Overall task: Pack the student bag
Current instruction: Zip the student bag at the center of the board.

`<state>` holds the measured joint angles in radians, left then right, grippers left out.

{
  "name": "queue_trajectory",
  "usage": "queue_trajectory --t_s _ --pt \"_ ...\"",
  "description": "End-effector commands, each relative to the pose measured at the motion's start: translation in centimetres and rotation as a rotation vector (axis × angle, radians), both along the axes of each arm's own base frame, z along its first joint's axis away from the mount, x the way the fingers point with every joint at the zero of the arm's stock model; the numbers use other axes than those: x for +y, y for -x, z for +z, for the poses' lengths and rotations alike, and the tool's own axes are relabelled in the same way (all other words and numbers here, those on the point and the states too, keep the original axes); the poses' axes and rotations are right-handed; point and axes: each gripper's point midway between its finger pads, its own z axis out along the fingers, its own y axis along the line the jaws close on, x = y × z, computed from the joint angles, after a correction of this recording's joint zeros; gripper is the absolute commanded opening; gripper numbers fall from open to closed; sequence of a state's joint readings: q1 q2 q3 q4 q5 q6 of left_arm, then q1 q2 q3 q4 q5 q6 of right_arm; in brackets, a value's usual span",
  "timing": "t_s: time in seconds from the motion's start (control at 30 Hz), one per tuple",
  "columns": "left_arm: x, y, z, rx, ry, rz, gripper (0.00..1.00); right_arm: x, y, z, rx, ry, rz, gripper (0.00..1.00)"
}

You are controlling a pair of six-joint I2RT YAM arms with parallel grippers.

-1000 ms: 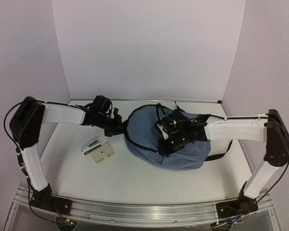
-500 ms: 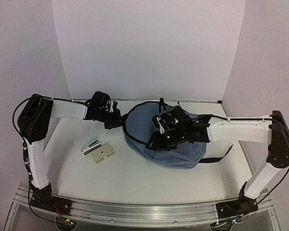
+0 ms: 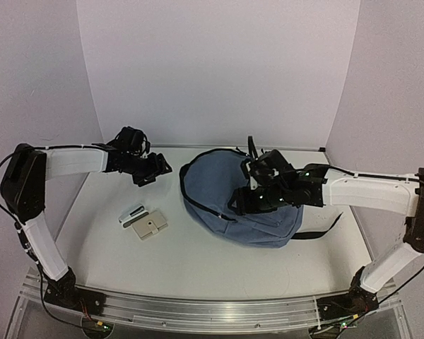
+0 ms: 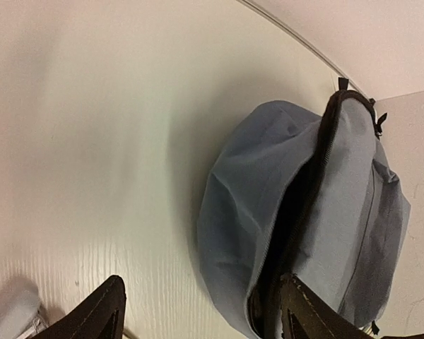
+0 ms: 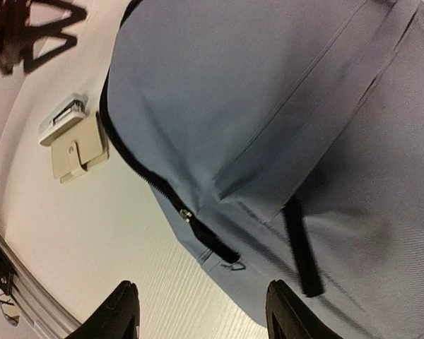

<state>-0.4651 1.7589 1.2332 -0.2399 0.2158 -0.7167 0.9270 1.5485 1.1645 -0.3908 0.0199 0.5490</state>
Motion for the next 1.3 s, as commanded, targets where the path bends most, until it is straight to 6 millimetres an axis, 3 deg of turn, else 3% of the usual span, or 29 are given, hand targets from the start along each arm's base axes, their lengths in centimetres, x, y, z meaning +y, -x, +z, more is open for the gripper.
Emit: queue_trajectory --t_s 0.0,0.13,0.27,0.37,0.5,0.63,0.73,0.83,1.03,1.1,1.27 --pt "-2.0 4.7 2.4 0.016 -0.012 0.091 0.76 -4.5 -2.7 1.8 -0.117 0.084 -0.096 0.63" --pt "-6.1 8.8 1.9 0.075 0.062 0.064 0.78 -5.9 -3.7 1.3 -0.130 0.130 -0.084 0.87" --pt "-9.7 11.0 1.4 0.103 0.135 0.026 0.79 -5.9 -4.4 -1.7 -0.105 0.211 -0.034 0.90" --pt "-12.7 12.1 0.7 0.136 0.186 -0.030 0.79 -4.5 -4.2 -3.2 -0.090 0.195 0.041 0.77" --pt "-15.0 12.5 -1.2 0.181 0.207 -0.082 0.79 -2.5 -3.3 -4.5 -0.052 0.110 0.121 0.47" --pt "-14.2 12.0 -2.9 0.172 0.137 -0.063 0.78 -1.0 -2.1 -5.9 0.011 0.019 0.157 0.15" --pt "-12.5 10.9 -3.7 0.169 0.110 -0.039 0.65 0.1 -1.6 -6.4 0.031 -0.025 0.166 0.00" --pt "-11.7 9.5 -3.3 0.128 0.133 -0.040 0.52 1.4 -1.0 -6.1 0.035 -0.052 0.185 0.00" --pt "-9.8 6.7 -2.1 0.056 0.113 -0.056 0.45 2.7 -1.8 -4.6 0.008 -0.106 0.117 0.00" --pt "-9.1 6.8 -1.6 0.037 0.057 -0.057 0.48 2.8 -2.3 -4.1 -0.005 -0.119 0.081 0.00" --pt "-9.1 9.6 -1.4 0.048 -0.049 -0.093 0.71 2.9 -3.3 -2.9 -0.031 -0.141 0.033 0.00"
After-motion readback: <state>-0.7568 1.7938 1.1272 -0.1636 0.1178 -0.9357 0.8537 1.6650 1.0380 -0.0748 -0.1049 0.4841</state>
